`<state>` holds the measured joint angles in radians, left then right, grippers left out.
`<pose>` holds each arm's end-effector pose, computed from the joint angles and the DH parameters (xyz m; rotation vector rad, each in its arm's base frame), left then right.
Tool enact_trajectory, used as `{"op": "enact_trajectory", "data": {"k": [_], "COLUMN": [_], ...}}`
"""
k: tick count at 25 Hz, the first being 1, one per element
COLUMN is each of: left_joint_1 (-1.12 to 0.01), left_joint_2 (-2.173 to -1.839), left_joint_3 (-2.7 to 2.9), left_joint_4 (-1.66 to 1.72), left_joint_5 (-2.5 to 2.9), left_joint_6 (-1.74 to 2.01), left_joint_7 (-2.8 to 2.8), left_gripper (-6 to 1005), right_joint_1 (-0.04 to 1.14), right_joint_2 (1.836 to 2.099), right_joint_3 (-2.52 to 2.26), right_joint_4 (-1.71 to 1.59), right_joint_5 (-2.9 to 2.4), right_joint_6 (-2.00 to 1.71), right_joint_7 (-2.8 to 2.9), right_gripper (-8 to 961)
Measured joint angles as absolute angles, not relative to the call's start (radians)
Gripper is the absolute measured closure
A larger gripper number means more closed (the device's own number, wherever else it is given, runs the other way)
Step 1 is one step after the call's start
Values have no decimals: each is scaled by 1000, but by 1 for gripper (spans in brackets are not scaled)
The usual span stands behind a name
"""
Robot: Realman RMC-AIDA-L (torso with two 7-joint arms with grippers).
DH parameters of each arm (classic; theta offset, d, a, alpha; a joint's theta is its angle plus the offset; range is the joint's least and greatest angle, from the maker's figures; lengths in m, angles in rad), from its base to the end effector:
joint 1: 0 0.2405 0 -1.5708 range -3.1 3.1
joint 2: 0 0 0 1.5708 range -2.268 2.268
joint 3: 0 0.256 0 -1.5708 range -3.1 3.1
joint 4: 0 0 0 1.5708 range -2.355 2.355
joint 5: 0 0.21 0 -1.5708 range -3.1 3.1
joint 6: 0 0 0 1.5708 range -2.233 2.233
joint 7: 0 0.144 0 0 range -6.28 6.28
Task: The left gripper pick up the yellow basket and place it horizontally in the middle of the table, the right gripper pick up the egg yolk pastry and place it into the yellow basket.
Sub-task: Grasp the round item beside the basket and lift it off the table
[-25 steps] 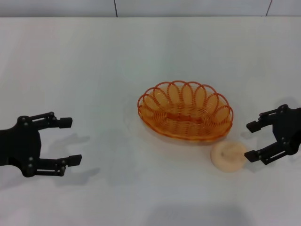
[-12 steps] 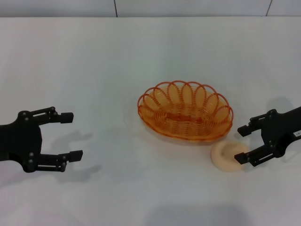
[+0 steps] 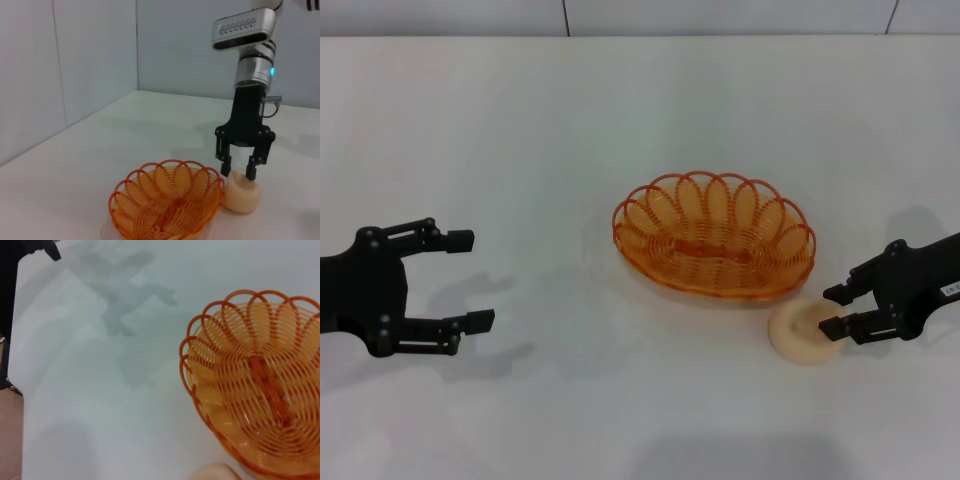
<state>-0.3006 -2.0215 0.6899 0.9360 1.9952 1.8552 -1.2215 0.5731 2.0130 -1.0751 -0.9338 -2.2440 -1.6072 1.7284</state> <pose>-0.2975 0.2624 0.0644 -2.8103 -0.2888 -0.5829 0.2430 0.3370 0.0063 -3.0353 0.5640 -0.0436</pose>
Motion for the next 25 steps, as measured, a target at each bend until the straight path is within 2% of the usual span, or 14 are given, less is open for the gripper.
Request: {"op": "enact_trajectory", "data": {"k": [13, 20, 25], "left_joint_1": [-302, -298, -294], "left_joint_2": [-2025, -2027, -2028], "left_joint_3": [670, 670, 669], "left_joint_4": [937, 937, 937], "left_joint_5": [1992, 1992, 1992], "left_joint_6": [1872, 1880, 1883], "left_joint_7": [-1221, -1221, -1219], "left_gripper": [106, 106, 106], "right_joint_1": [572, 565, 560], "right_joint_2": [2012, 2012, 2000], "right_joint_3": [-1088, -1100, -1055], "right_joint_4": [-931, -933, -982], "right_joint_5": [-2243, -2240, -2236], "right_joint_6": [-1598, -1597, -1667], "right_joint_7": [1732, 1730, 1729], "right_gripper": [899, 933, 935]}}
